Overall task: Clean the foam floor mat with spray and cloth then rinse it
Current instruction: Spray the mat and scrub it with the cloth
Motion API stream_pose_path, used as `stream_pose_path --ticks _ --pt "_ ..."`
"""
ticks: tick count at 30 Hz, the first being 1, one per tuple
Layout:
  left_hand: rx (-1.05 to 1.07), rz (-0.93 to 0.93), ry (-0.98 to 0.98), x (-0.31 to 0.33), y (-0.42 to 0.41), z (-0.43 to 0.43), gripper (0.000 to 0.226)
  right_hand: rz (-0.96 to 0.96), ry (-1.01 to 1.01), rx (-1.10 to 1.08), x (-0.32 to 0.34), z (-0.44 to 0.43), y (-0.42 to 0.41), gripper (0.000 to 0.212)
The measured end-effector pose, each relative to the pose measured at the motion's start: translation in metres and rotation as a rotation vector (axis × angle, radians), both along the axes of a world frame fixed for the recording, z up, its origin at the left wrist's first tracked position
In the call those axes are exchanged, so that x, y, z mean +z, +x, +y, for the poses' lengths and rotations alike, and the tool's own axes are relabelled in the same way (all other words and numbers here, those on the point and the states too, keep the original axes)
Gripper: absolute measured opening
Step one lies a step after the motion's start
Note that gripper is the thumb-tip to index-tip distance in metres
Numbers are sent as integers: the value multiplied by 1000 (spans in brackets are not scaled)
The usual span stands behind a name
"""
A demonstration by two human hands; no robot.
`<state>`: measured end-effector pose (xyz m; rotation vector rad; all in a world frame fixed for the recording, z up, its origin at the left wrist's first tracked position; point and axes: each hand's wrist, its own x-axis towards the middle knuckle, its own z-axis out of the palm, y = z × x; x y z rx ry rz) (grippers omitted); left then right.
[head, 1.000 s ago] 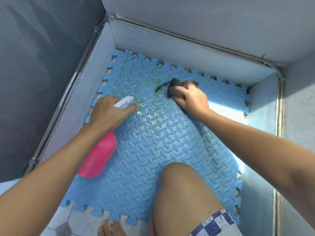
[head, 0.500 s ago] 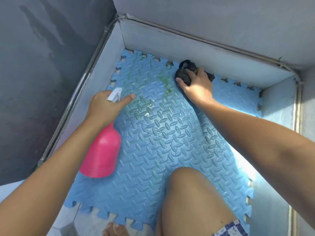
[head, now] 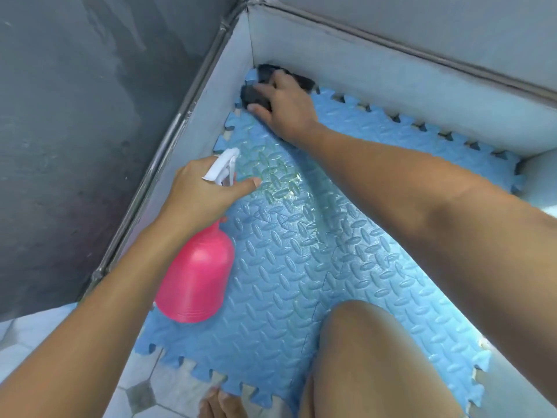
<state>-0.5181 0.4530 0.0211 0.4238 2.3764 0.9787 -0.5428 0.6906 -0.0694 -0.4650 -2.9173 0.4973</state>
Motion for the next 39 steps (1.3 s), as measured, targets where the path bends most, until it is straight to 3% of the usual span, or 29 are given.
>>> stream_pose_path --ticks 5,8,10,14,16,18,20,22,23,25,28,30,33,37,39 --pt "99 14 10 -4 -19 -16 50 67 64 703 -4 -59 62 44" --pt "73 -23 23 -4 -17 -14 55 39 141 786 -3 -27 106 46" --pt "45 -39 38 -6 -13 -9 52 7 152 611 2 17 120 40" --pt "-74 -42 -20 -7 -5 2 56 -50 44 -224 3 70 126 48" --pt "-116 -5 -45 -8 -2 5 67 -49 -15 -374 -1 49 125 54" --pt "-149 39 -72 -11 -2 5 70 33 -10 -144 -6 6 135 51" --pt "-139 37 -84 -17 -4 1 71 95 15 316 -11 -32 164 48" --pt "-128 45 -93 -22 -6 -4 73 75 75 700 -12 -47 194 47" --pt "-124 33 -88 -24 -5 -5 75 49 95 778 -11 -41 203 45" --pt "-125 -11 -57 -25 -2 -3 77 -7 95 641 -4 -17 208 39" --pt "-204 43 -53 -21 7 2 65 -48 -33 47 12 17 198 32" --pt "-238 79 -56 -18 12 4 64 77 -321 -262 21 37 189 31" --pt "-195 9 -27 -20 13 3 69 325 -721 -494 44 60 186 42" --pt "-126 49 -24 -16 14 1 72 229 -491 -832 39 88 212 49" --pt "-154 30 -17 -14 15 2 70 233 -355 -758 29 85 223 48"
